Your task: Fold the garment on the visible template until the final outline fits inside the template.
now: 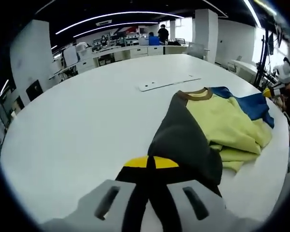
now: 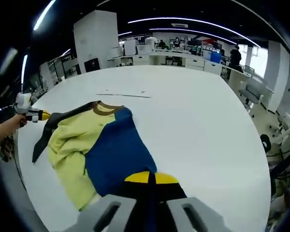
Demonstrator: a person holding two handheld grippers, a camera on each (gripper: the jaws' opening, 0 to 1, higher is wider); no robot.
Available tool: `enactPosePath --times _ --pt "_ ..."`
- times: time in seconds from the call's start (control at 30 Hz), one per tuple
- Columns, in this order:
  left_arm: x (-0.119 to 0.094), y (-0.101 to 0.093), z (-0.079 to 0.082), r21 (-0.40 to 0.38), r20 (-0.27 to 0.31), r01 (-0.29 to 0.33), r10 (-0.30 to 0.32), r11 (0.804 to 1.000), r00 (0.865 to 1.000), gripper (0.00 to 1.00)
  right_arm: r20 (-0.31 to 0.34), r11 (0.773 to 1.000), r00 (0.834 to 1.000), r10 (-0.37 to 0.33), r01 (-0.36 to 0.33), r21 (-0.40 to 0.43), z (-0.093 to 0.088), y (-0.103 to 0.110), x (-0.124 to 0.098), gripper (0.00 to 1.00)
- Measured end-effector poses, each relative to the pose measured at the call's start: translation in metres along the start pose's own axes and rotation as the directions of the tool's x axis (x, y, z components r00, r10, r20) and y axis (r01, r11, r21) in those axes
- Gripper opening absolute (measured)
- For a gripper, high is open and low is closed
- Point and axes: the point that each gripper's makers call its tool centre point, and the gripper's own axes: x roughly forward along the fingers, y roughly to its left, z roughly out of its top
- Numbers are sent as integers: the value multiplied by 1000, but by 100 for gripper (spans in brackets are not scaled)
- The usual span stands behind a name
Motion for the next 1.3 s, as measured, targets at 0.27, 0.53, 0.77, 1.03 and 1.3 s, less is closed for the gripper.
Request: enactPosePath --times 0.27,0.53,0.77,1.03,1.3 --pt "10 13 -4 14 -37 -36 37 999 999 0 -23 999 999 -42 42 -8 1 -23 9 0" --pt "14 25 -10 51 -75 -66 69 997 995 0 -51 996 996 -79 78 -35 2 -39 18 0" --pt "23 35 -19 118 -130 -80 96 990 987 0 -74 990 989 -127 122 -65 2 -56 19 0" --pt "30 44 -18 112 -142 -96 111 989 984 0 -90 984 981 -175 169 -63 1 -79 21 0" --pt "32 53 -18 121 -149 -109 127 987 981 0 -105 978 973 -203 198 -57 -1 -92 27 0"
